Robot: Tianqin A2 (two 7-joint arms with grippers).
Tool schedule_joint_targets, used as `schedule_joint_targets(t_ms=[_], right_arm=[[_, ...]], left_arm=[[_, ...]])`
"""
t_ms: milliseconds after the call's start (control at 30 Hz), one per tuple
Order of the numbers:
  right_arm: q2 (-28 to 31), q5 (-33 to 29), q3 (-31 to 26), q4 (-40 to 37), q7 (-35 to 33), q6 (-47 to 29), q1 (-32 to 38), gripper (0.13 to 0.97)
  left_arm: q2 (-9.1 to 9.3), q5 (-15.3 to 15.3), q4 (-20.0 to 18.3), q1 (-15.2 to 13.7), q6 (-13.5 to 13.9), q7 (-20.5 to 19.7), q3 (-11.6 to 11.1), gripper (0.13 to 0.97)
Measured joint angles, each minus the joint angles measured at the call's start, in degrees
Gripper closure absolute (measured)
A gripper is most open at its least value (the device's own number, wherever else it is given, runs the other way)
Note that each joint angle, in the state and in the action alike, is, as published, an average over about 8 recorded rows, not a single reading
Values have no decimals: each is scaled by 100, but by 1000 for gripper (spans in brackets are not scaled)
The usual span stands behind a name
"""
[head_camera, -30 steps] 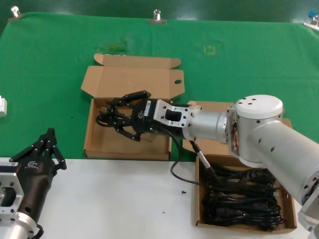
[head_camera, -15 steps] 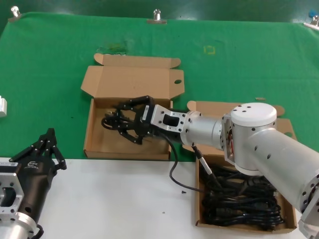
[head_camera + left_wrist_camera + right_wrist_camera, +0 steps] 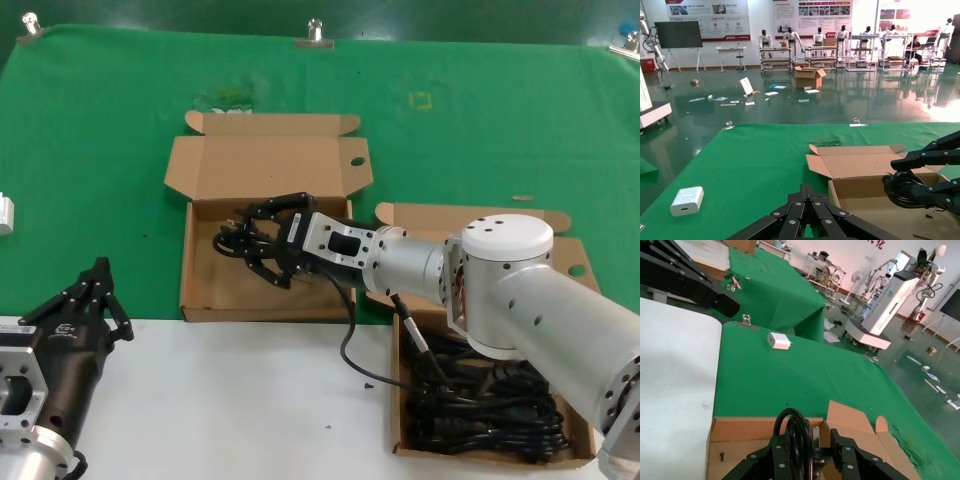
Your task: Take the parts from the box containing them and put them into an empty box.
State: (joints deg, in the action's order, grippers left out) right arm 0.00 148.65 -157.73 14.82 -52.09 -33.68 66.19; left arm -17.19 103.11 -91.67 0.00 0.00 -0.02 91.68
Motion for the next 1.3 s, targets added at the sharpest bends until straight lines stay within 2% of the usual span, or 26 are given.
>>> schedule_joint_targets(t_ms=[300, 567, 700, 1100, 1267, 1300], right_arm=[[0, 16, 0, 64, -44, 75, -33, 779], [0, 67, -1, 88, -98, 87, -44, 693], [0, 162, -1, 76, -157, 62, -48, 693], [0, 296, -1, 38, -244, 11, -56, 469], [0, 296, -1, 38, -245, 11, -56, 348], [0, 296, -1, 38, -245, 11, -56, 348]], left_arm=[[0, 0, 0, 0, 0, 0, 0, 958], [0, 0, 0, 0, 0, 0, 0, 958], [0, 0, 0, 0, 0, 0, 0, 958], [0, 0, 0, 0, 0, 0, 0, 956], [0, 0, 0, 0, 0, 0, 0, 925], [0, 0, 0, 0, 0, 0, 0, 918]])
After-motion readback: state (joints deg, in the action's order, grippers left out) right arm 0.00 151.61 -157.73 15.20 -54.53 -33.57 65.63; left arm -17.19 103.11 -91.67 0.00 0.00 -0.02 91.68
